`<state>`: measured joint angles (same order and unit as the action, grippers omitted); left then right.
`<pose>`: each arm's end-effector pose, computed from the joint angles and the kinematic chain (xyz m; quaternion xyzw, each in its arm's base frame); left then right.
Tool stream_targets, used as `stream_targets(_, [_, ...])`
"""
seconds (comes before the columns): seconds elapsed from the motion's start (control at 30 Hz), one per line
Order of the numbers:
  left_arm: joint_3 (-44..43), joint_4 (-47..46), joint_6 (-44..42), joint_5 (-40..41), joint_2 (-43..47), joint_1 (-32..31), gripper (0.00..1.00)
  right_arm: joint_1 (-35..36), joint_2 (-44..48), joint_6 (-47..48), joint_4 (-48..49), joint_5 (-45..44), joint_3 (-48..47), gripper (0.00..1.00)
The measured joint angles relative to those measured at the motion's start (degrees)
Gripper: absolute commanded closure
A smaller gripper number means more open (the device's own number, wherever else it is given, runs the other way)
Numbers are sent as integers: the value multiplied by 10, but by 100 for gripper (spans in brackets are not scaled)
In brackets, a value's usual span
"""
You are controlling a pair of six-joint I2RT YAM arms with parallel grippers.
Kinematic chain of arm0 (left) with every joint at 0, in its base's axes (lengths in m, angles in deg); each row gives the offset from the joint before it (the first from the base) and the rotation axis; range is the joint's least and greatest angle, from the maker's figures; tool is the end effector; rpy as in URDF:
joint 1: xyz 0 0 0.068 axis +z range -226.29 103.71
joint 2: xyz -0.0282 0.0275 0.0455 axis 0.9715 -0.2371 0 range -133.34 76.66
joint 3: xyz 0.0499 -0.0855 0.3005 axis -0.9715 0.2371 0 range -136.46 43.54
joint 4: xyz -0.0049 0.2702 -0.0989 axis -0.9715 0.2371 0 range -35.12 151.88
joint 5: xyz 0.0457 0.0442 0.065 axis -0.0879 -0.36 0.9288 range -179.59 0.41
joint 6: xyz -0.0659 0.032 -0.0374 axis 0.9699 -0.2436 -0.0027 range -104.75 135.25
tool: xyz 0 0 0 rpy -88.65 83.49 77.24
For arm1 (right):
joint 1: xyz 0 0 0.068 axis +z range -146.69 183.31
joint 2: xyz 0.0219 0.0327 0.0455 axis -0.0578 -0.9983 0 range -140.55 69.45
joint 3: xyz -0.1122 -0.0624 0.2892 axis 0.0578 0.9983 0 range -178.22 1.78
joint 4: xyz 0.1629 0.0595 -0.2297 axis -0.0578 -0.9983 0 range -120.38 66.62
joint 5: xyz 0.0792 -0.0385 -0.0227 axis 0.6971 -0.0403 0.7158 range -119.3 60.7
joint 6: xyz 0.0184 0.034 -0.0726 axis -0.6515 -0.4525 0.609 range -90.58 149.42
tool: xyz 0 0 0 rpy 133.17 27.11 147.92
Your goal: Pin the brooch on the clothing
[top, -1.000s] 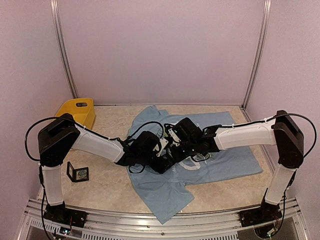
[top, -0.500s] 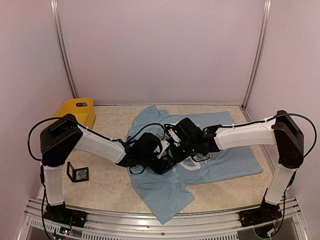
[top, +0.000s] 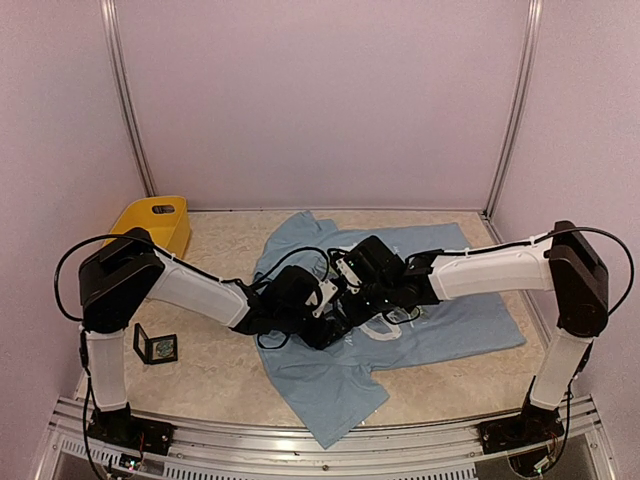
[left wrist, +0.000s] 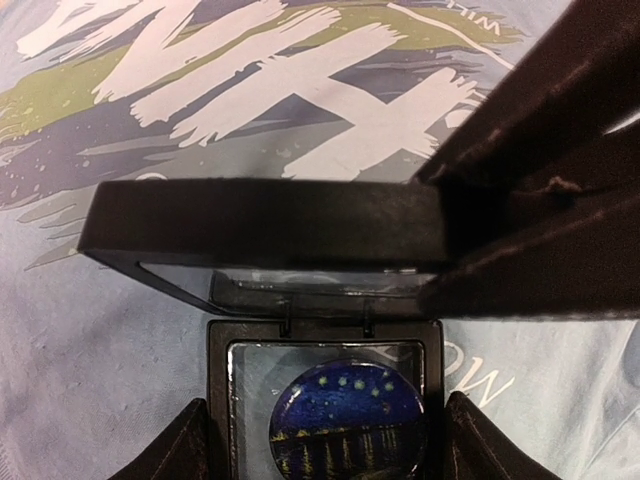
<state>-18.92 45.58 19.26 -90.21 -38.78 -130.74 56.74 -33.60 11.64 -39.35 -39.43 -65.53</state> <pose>0.2728 -0.3830 0.1100 0.3937 0.8309 -0.1965 0.3407 0.2698 0.3426 0.1902 -0.2605 0.9047 0.1223 0.3142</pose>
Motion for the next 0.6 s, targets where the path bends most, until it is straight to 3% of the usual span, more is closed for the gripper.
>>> stream_targets(0.1, [11,-10,2,-8,5,2,55,0,2,0,0,0,0,95])
stream_targets(0.2, [22,-24,6,-12,9,4,46,0,2,0,0,1,0,95])
stream_targets(0.43, [42,-49,17,-23,16,8,35,0,2,2,0,5,0,96])
stream_targets(0.6, [47,-57,24,-37,20,17,37,0,2,4,0,0,0,96])
